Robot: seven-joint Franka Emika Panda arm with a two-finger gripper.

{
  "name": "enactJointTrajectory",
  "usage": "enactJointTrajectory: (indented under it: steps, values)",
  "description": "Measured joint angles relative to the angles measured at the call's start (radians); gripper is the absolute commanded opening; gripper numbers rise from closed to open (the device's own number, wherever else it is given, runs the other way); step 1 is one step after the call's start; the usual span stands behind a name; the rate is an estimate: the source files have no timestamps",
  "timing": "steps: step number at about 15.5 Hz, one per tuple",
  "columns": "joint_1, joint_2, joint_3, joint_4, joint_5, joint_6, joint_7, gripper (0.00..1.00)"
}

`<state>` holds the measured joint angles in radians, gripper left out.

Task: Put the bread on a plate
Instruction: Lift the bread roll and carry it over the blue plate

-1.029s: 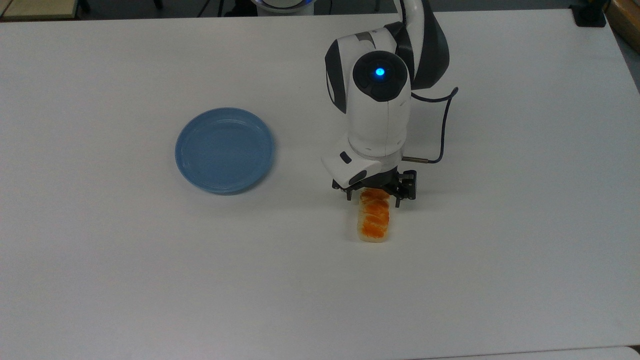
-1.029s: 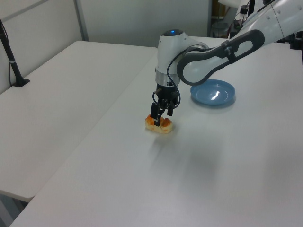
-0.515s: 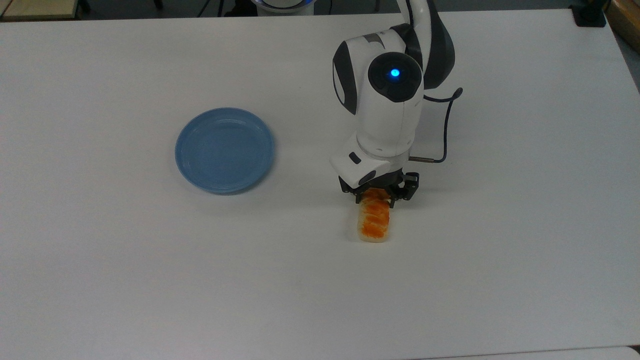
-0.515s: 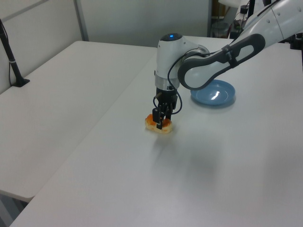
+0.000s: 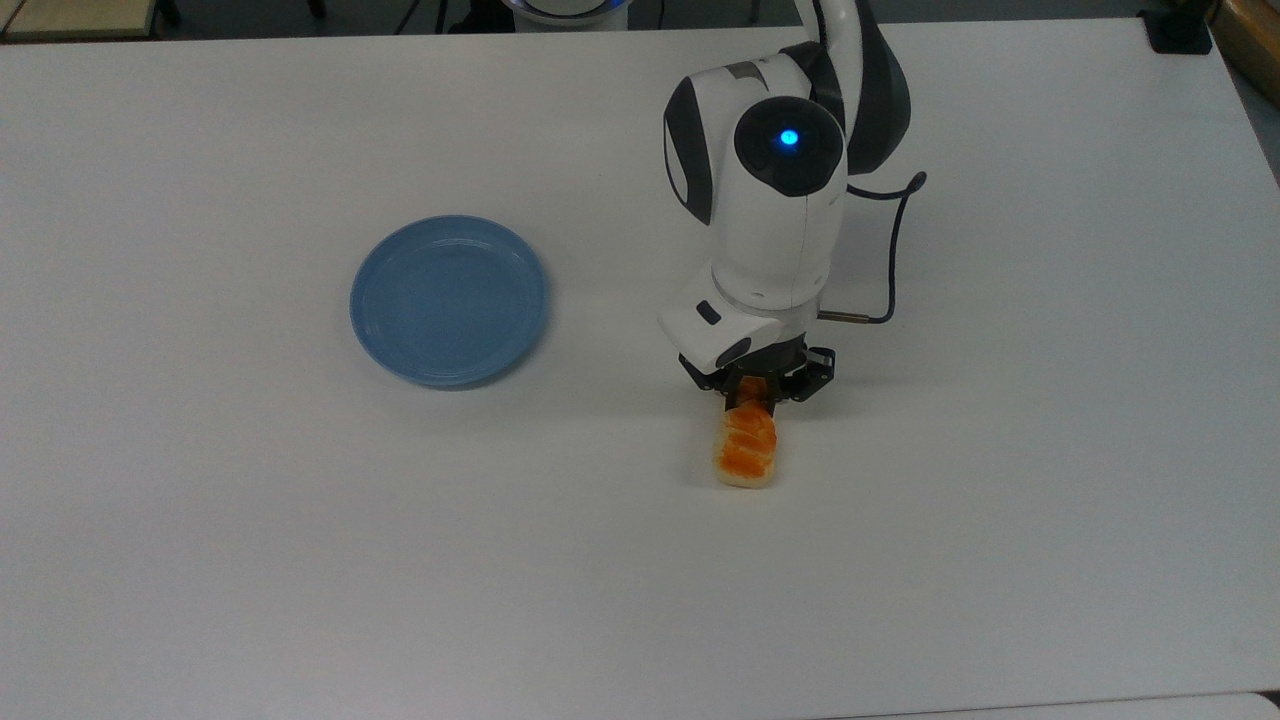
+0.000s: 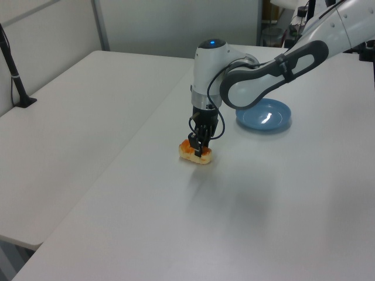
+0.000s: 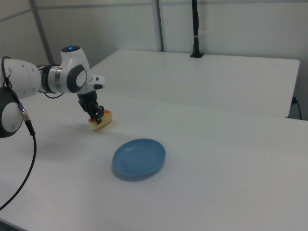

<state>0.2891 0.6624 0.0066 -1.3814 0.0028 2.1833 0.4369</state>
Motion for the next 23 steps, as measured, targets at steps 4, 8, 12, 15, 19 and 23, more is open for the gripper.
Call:
enactJointTrajectory:
  steps: [4,8,12,15,19,23]
  values:
    - [-0.024,-0.057,-0.002,0.002,-0.004,-0.017,-0.001,0.36]
    - [-0.077,-0.172,-0.004,-0.029,-0.01,-0.127,-0.04,0.36]
    - [-0.145,-0.307,-0.006,-0.051,-0.011,-0.295,-0.11,0.36]
    - [-0.202,-0.385,-0.009,-0.07,-0.011,-0.391,-0.173,0.36]
    - [-0.295,-0.444,-0.014,-0.151,-0.014,-0.408,-0.279,0.36]
    - [-0.369,-0.471,-0.022,-0.251,-0.015,-0.343,-0.358,0.34]
